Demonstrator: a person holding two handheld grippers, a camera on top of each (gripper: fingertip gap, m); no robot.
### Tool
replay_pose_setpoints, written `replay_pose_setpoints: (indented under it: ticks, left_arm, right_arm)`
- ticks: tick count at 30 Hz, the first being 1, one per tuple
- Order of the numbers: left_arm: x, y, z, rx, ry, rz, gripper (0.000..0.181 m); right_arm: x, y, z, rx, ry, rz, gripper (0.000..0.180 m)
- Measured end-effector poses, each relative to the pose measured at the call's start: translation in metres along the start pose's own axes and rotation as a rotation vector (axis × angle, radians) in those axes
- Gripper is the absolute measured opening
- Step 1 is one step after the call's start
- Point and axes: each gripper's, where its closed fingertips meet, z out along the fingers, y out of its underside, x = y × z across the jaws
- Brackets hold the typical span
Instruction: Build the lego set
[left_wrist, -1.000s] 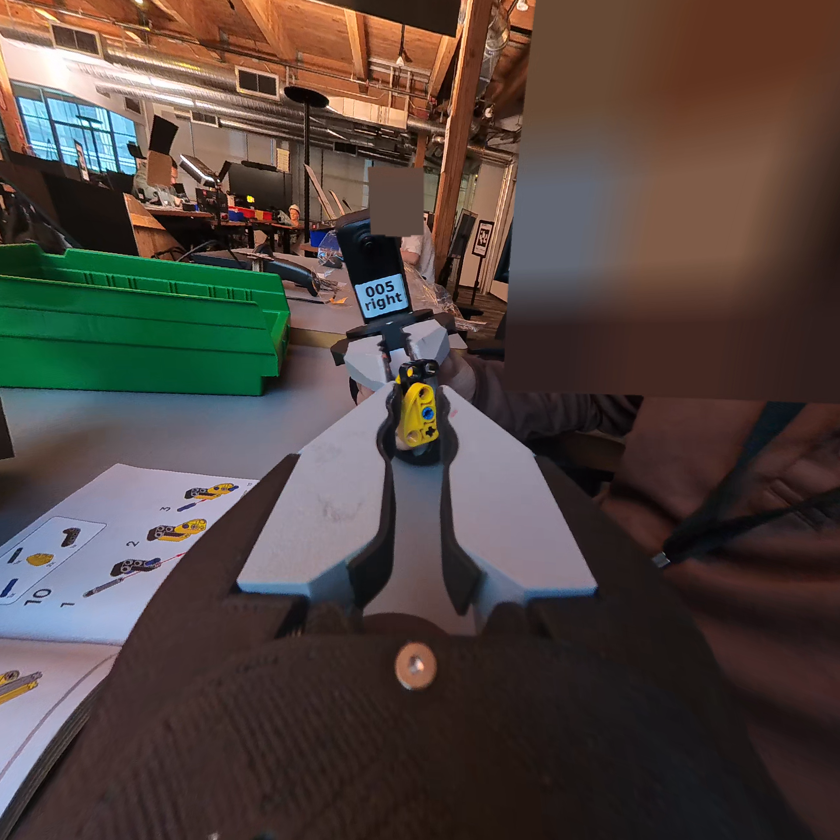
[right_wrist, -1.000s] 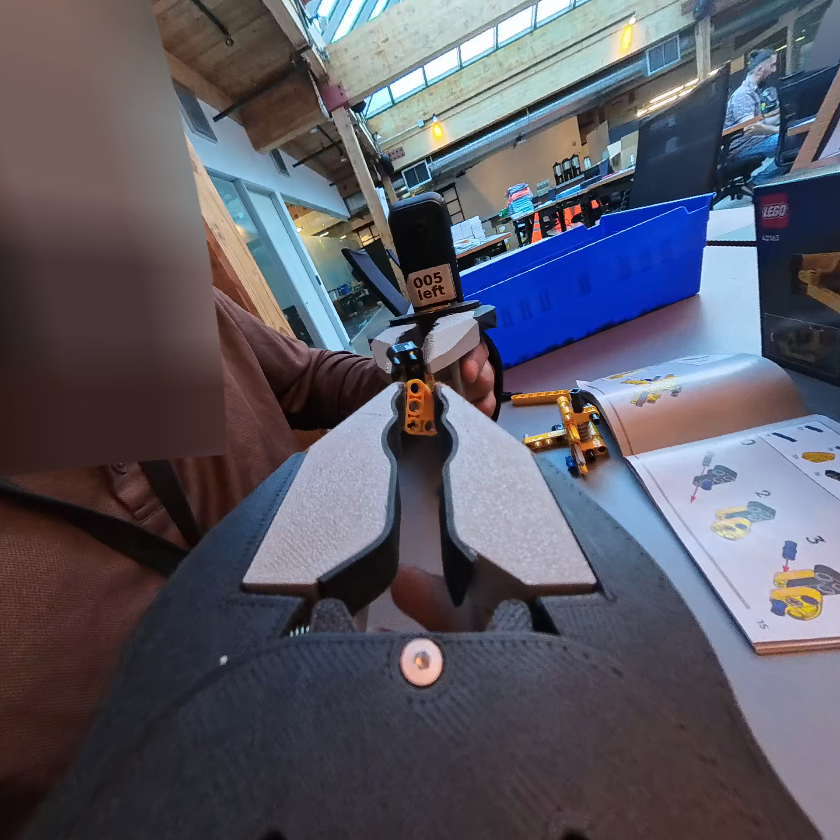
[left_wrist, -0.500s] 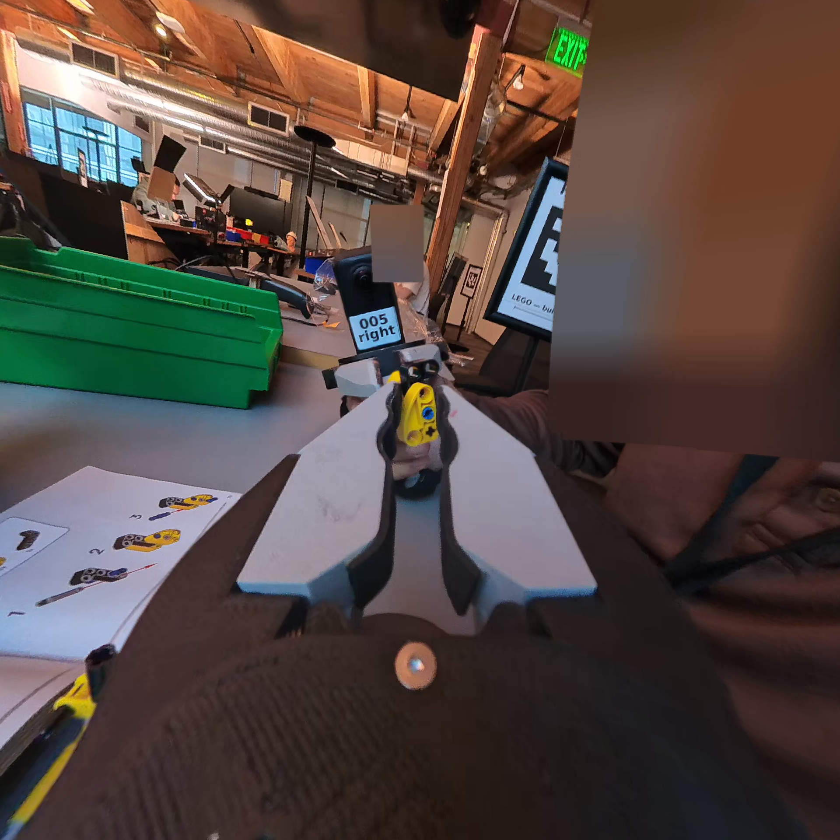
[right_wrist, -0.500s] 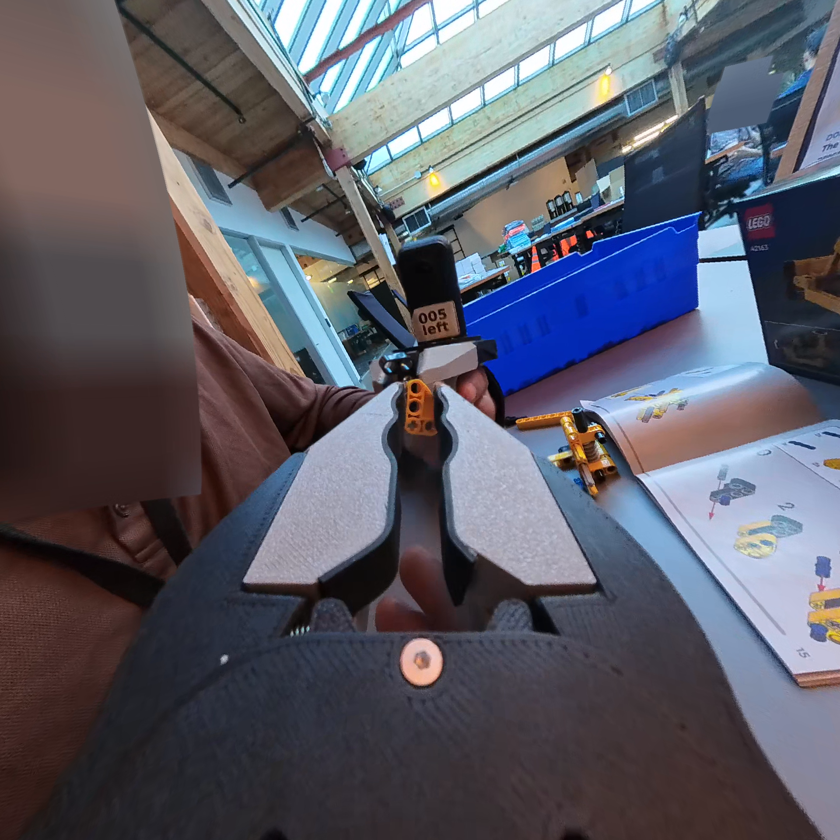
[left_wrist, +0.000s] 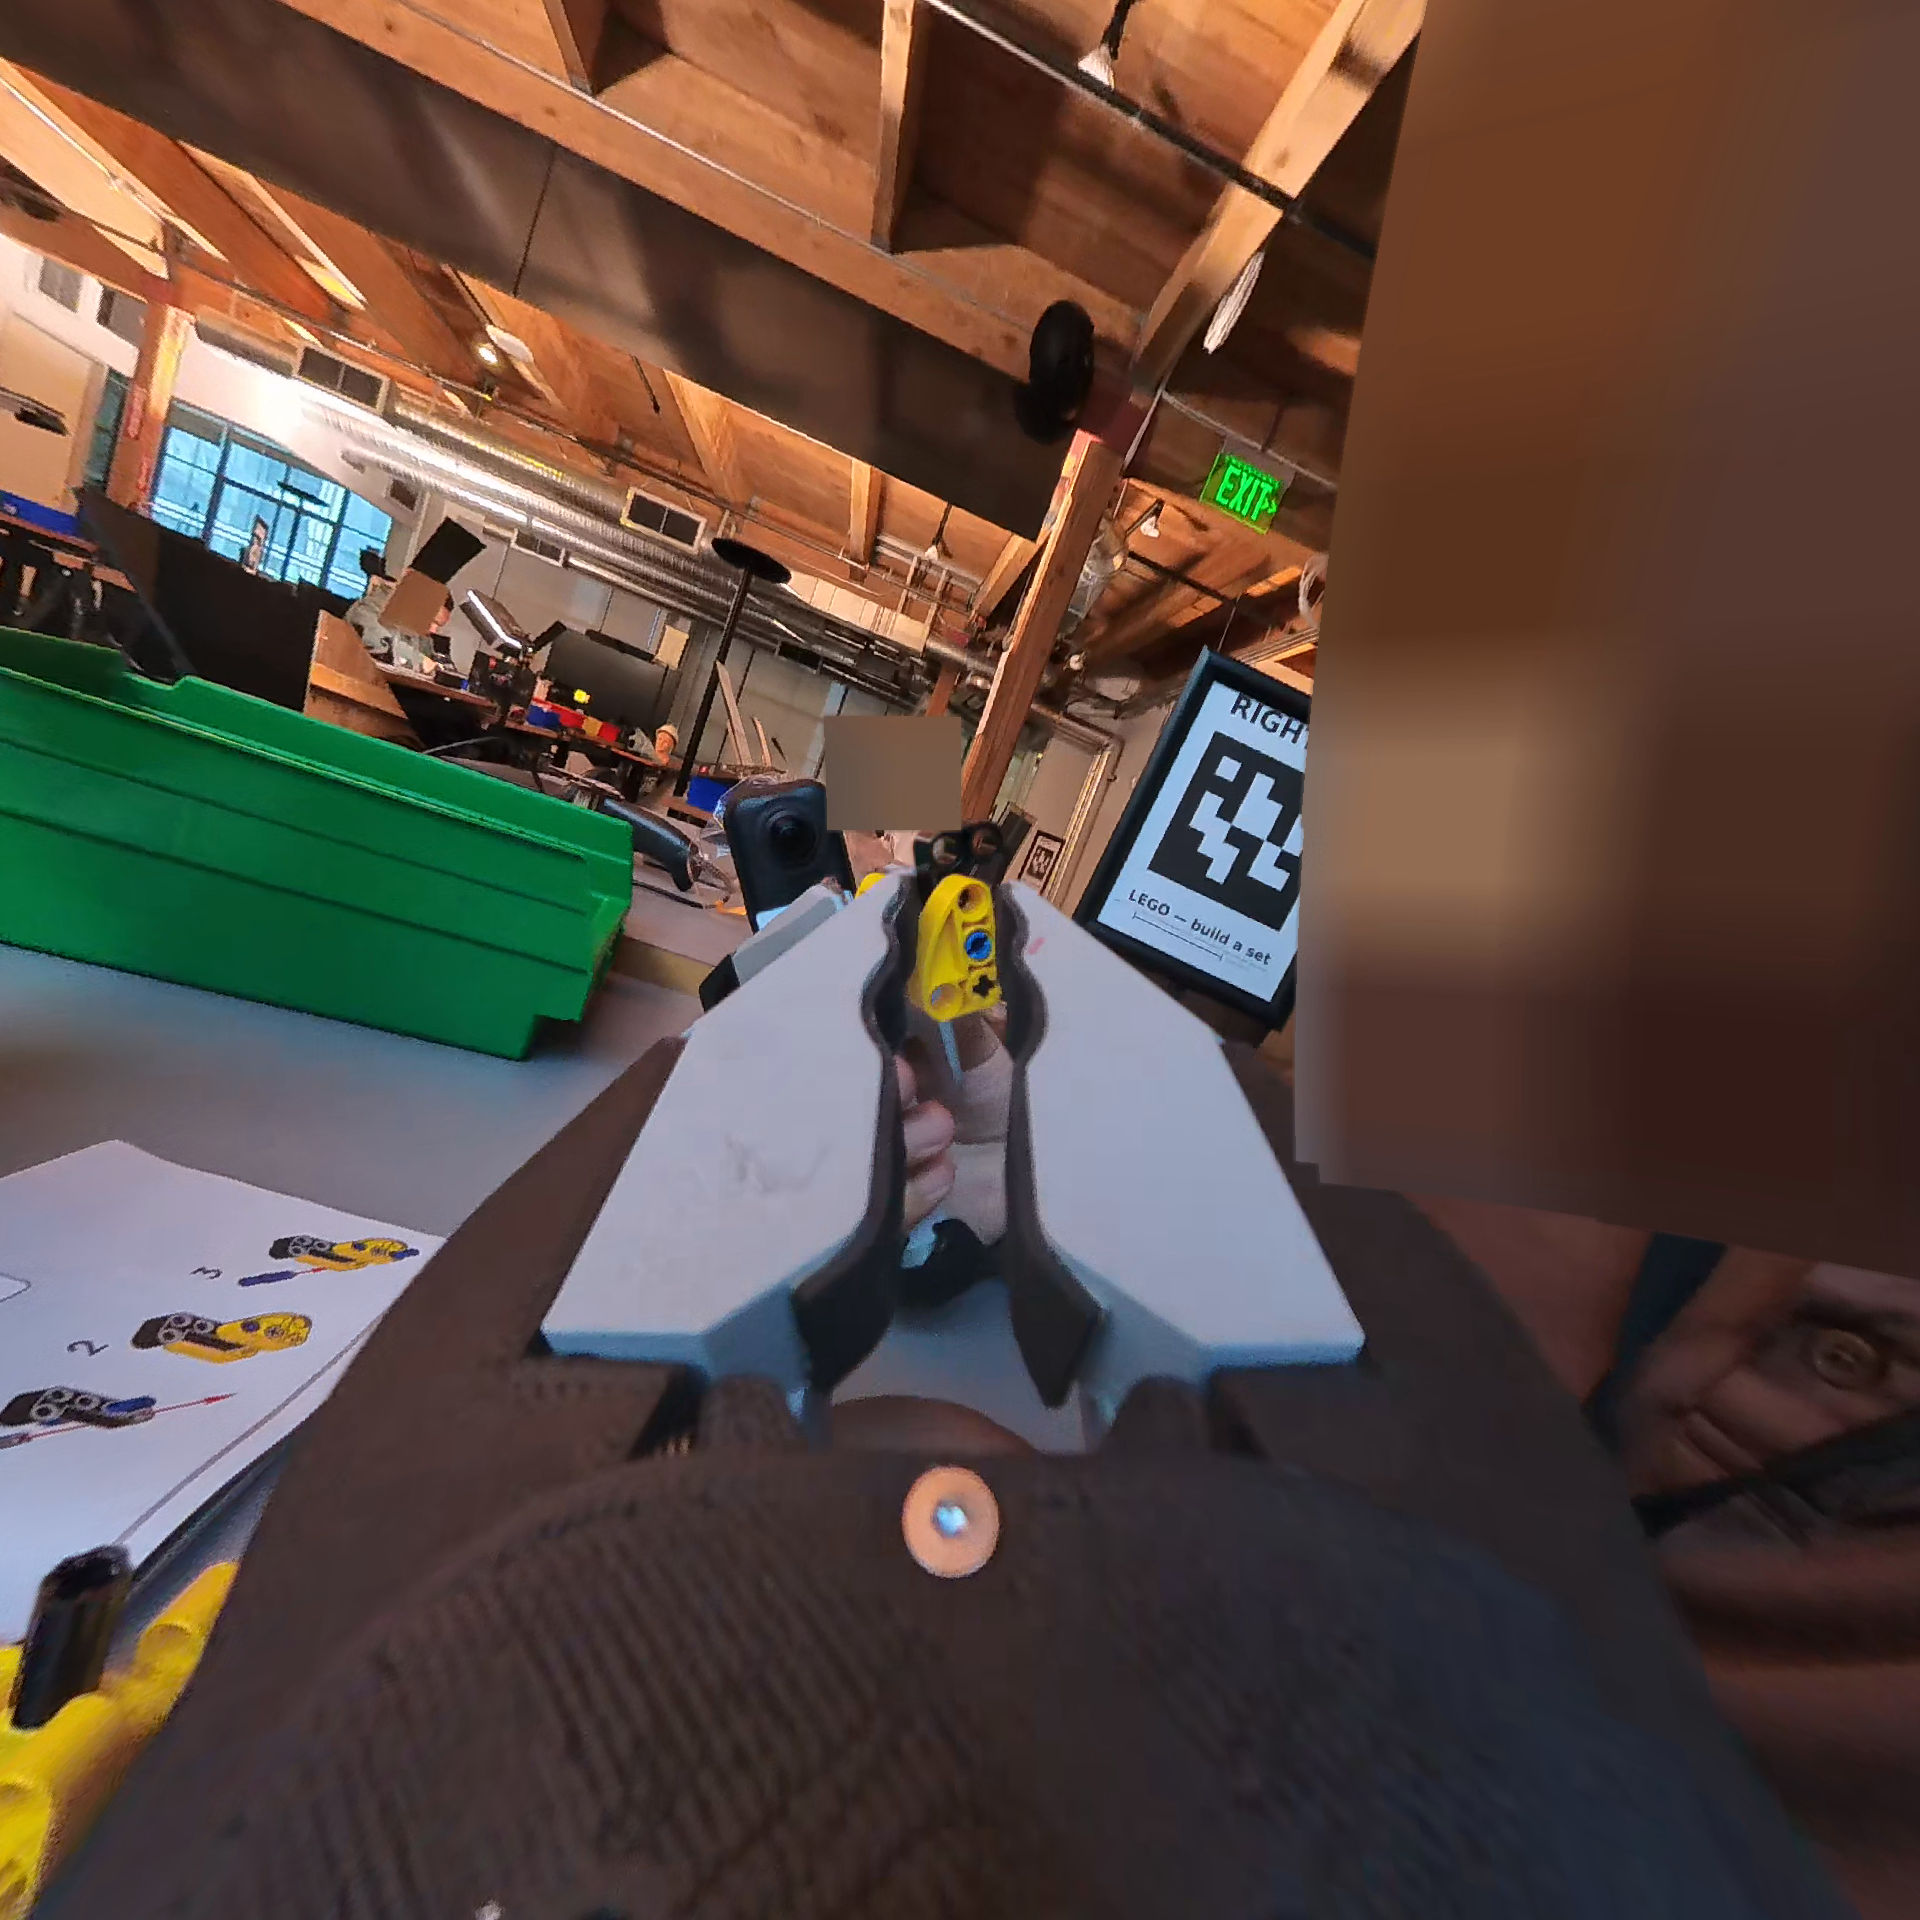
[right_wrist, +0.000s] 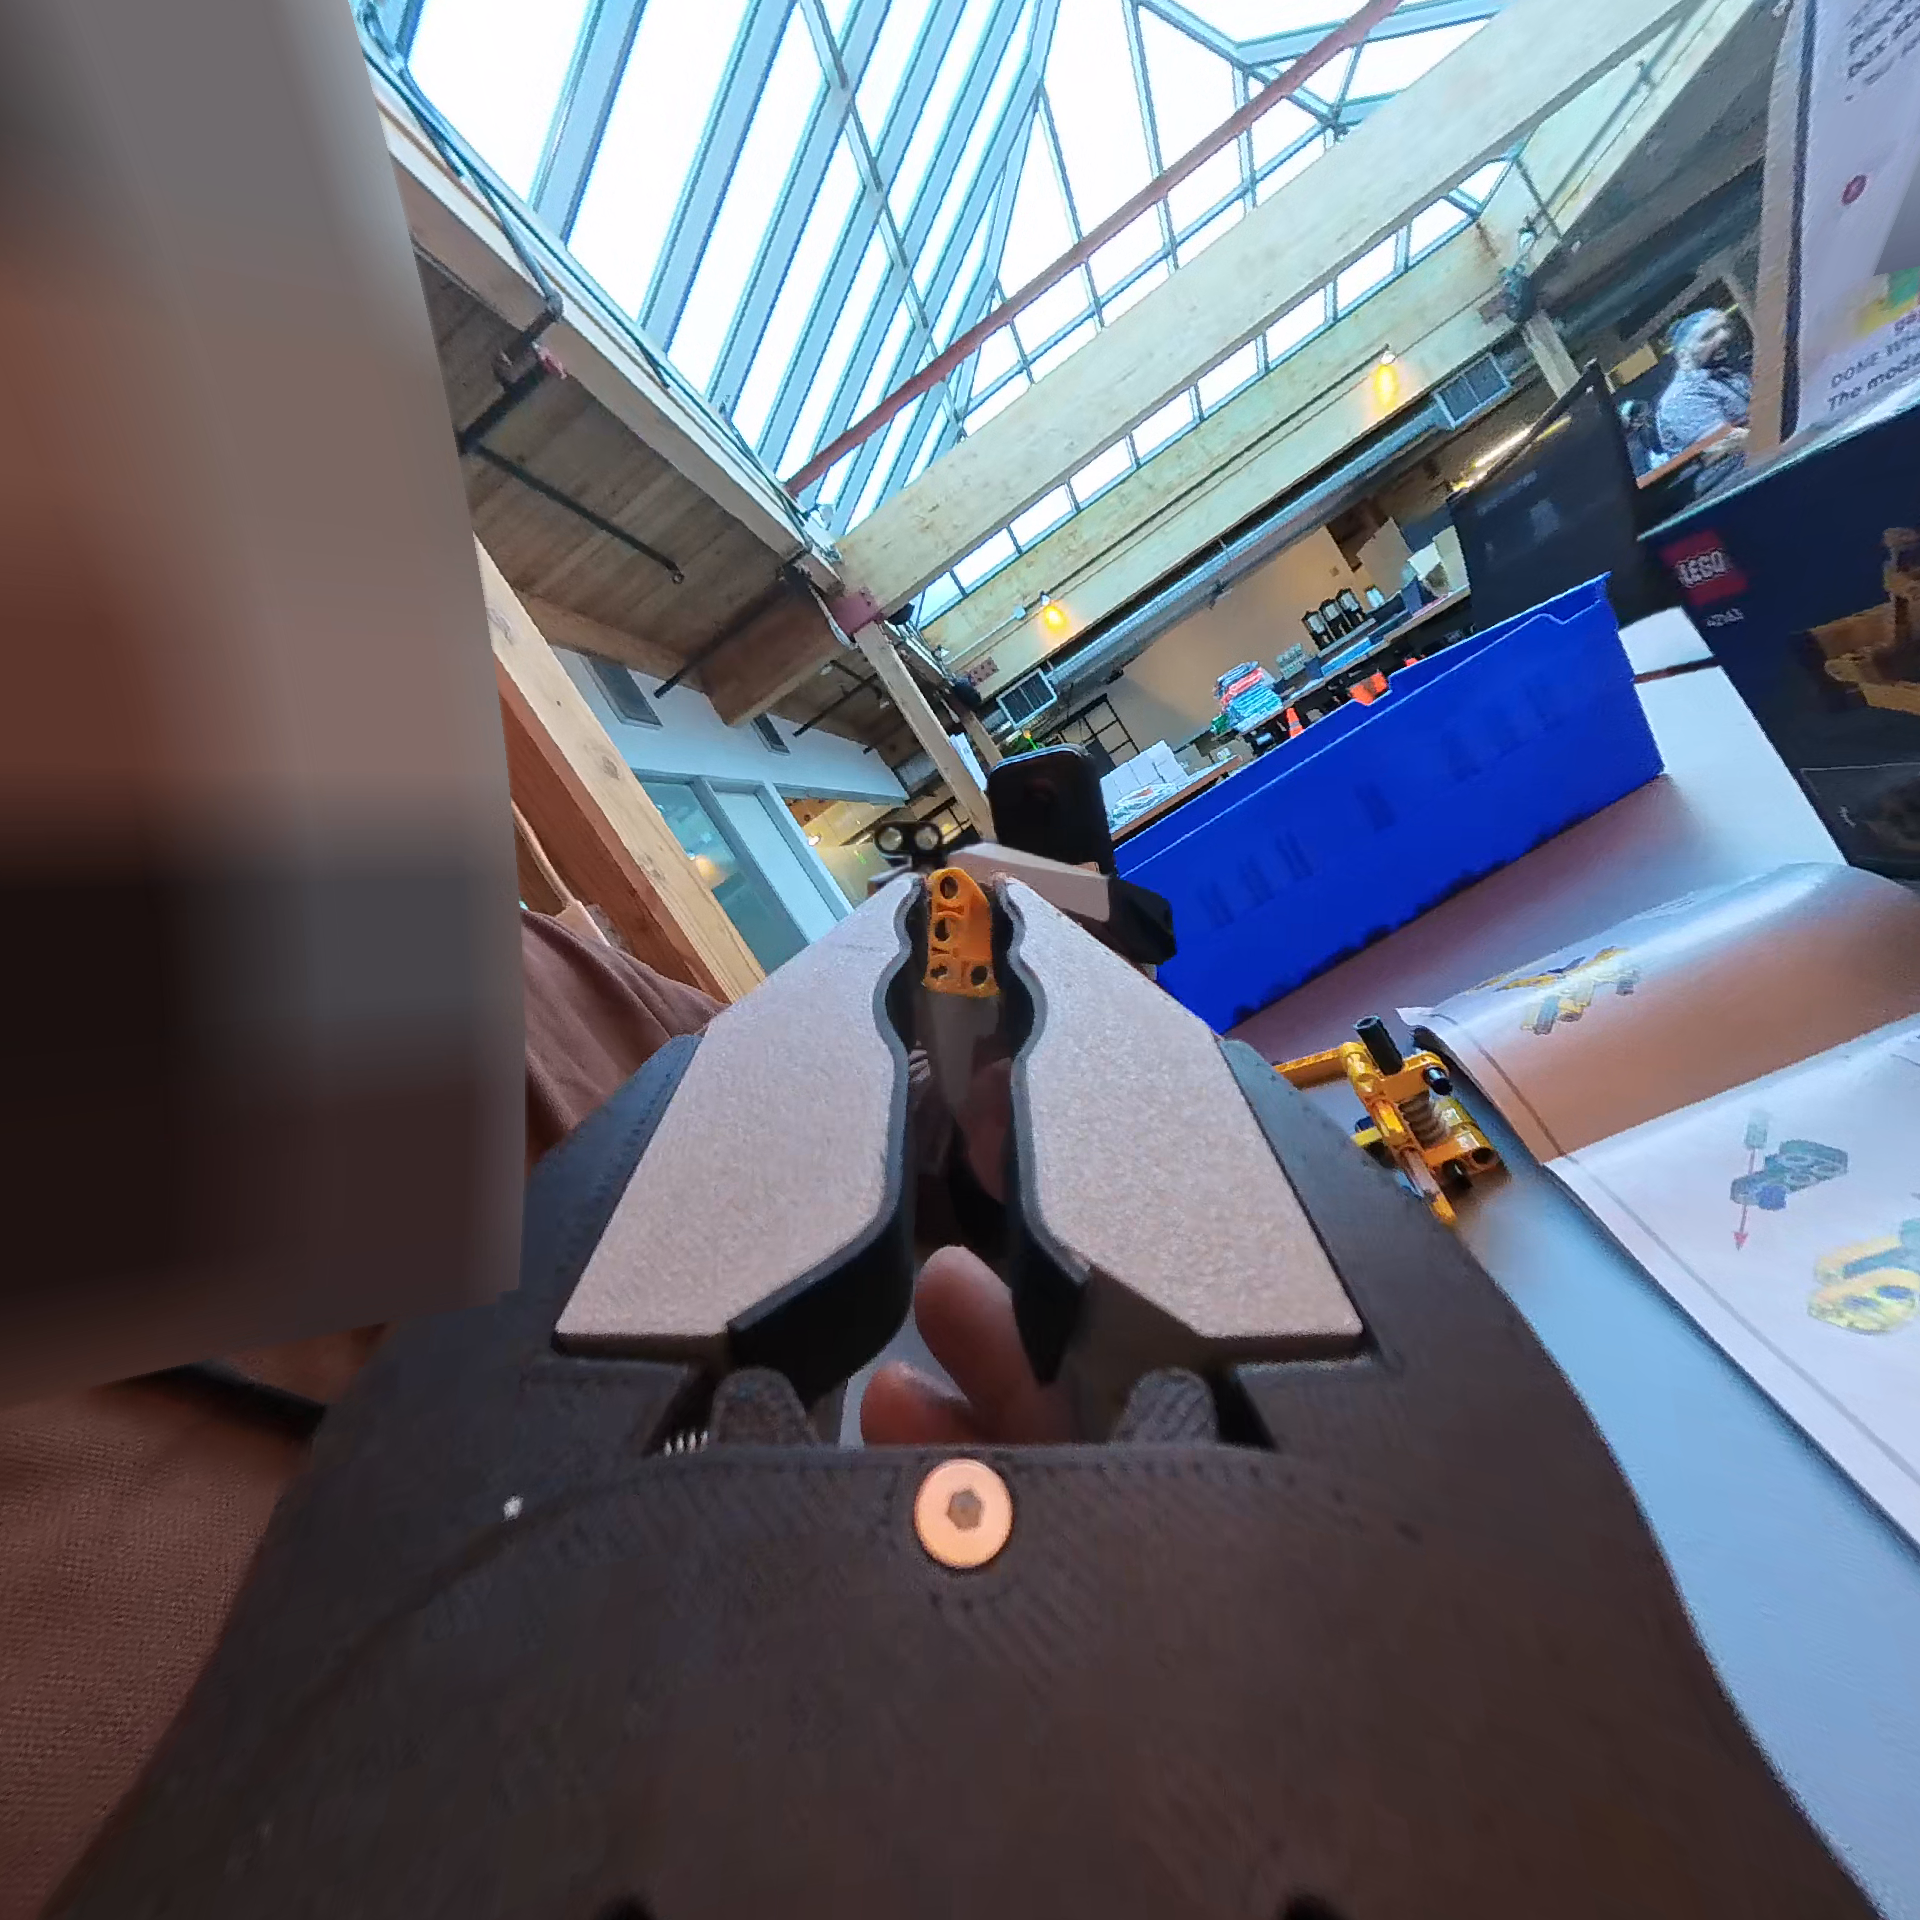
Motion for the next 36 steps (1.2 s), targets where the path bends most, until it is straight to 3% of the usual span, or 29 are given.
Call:
replay_pose_setpoints:
  ticks: [30,33,36]
  left_arm:
    - [-0.003,0.006,0.002,-0.021,-0.01,-0.02,0.011]
    - [-0.008,0.007,-0.001,-0.056,-0.034,0.001,0.011]
    - [-0.017,0.014,-0.007,-0.143,-0.081,0.017,0.011]
  right_arm:
    - [0.001,0.007,0.007,-0.038,0.021,-0.051,0.008]
    - [0.004,0.0,-0.002,-0.08,0.057,-0.073,0.008]
    - [0.027,0.01,-0.023,-0.246,0.23,-0.213,0.008]
